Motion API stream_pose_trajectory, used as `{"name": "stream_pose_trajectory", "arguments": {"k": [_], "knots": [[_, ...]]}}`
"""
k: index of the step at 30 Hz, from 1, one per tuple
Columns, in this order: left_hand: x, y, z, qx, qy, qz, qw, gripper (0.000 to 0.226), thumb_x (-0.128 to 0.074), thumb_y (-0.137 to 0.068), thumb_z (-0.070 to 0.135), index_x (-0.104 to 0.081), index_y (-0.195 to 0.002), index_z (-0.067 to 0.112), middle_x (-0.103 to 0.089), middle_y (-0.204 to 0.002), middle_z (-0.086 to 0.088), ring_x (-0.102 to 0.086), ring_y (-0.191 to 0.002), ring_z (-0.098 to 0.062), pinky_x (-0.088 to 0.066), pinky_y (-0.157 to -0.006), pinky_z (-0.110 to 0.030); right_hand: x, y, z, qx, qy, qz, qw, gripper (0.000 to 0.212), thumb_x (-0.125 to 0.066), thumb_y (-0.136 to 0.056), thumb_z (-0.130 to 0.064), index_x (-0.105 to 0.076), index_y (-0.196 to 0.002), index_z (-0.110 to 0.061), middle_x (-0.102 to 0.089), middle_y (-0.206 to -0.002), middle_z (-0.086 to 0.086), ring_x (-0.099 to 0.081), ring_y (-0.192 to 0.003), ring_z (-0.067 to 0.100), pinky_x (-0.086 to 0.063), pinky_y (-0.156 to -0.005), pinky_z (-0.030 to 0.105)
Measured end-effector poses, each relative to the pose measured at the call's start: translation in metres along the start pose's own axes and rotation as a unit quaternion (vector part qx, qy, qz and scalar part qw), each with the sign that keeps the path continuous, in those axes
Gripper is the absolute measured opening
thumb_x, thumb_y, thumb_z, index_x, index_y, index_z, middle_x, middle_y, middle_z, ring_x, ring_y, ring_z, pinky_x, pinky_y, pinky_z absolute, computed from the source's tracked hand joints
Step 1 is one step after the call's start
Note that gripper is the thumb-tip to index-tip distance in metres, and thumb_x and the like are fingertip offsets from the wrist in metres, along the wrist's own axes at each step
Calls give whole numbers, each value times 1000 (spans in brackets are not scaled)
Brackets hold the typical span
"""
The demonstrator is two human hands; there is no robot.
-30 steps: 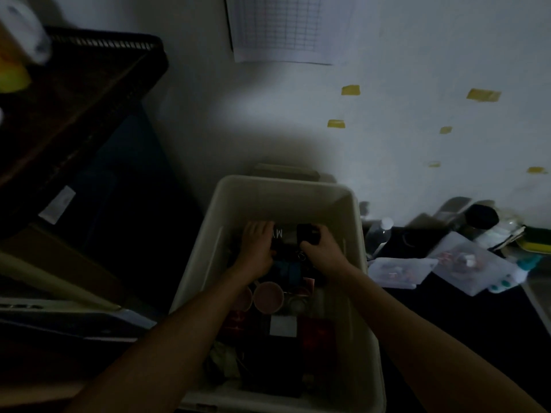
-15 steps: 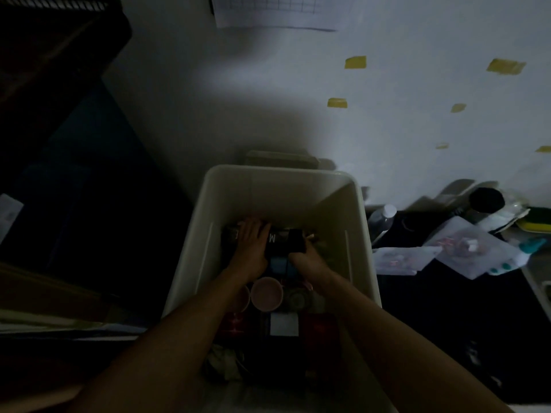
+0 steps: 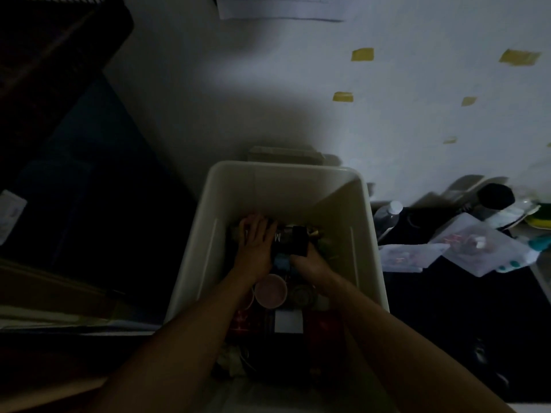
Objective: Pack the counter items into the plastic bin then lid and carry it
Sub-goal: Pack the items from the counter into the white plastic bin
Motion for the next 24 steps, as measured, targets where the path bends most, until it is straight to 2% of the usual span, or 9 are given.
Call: {"name": "stream_pose_trajectory", "arguments": {"k": [2,3,5,7,10,13,16,20,24], "knots": [[-2,1,2,11,-6,-17,1000,86,-54,-90,11,1,-156,18,9,-163,-10,20,-148,-28,22,-111,-46,1,3,0,-9,-9,-11,1000,42,-53,-93,3,-41,-130,-11,-55,-119,6,-56,-109,24,-51,-90,35],[-2,1,3,10,-5,-20,1000,87,-54,-90,11,2,-156,19,10,-163,-9,20,-148,-27,24,-109,-45,1,3,3,-17,-13,-15,1000,49,-55,-93,3,-35,-136,-10,-52,-123,5,-54,-108,21,-49,-87,31],[-1,0,2,-2,-9,-13,1000,85,-55,-89,14,-3,-157,20,2,-163,-10,13,-149,-28,24,-108,-45,1,2,8,-30,-5,-12,999,67,-58,-92,0,-22,-148,-8,-49,-137,12,-53,-114,24,-47,-86,30],[2,-2,-6,-18,-10,-2,1000,80,-56,-87,17,-15,-156,17,-13,-161,-12,-2,-150,-31,12,-113,-49,1,3,10,-36,4,1,999,70,-57,-92,-2,-19,-150,-9,-45,-142,13,-51,-121,28,-46,-88,29],[5,-3,-19,2,7,16,1000,77,-59,-88,22,-22,-154,7,-23,-158,-17,-16,-147,-36,-8,-119,-50,3,5,9,-38,-1,7,999,63,-56,-92,0,-25,-147,-7,-48,-130,7,-51,-119,27,-46,-84,28],[5,-3,-20,28,5,13,1000,82,-61,-86,24,-20,-153,4,-22,-158,-18,-16,-146,-35,-3,-121,-51,2,0,11,-36,-13,13,999,57,-56,-90,6,-34,-141,-4,-51,-127,8,-54,-115,25,-49,-82,27],[8,-5,-21,26,-46,-25,998,100,-71,-73,19,-14,-155,7,-19,-159,-15,-16,-145,-35,1,-119,-55,1,-6,15,-18,-16,32,999,54,-60,-88,0,-41,-138,-6,-55,-127,10,-55,-121,30,-51,-92,37],[7,-5,-34,19,-86,-37,995,105,-77,-68,15,-19,-155,16,-24,-158,-12,-28,-139,-37,-10,-115,-60,4,-11,19,-11,-15,39,999,54,-57,-90,-3,-38,-141,-9,-53,-127,6,-52,-119,24,-47,-99,38],[13,-6,-27,37,-61,-32,997,102,-74,-68,7,-21,-154,20,-25,-158,-7,-29,-137,-35,-18,-113,-61,5,-31,40,37,1,33,999,62,-60,-79,-19,-44,-138,-16,-57,-131,6,-55,-121,22,-48,-102,42]]}}
Point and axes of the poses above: each hand's wrist, its own y-axis away from the middle knuckle, its own x-axis out of the back of the hand, z = x × y, the point moved 1 cm from there along -y, towards the middle knuckle
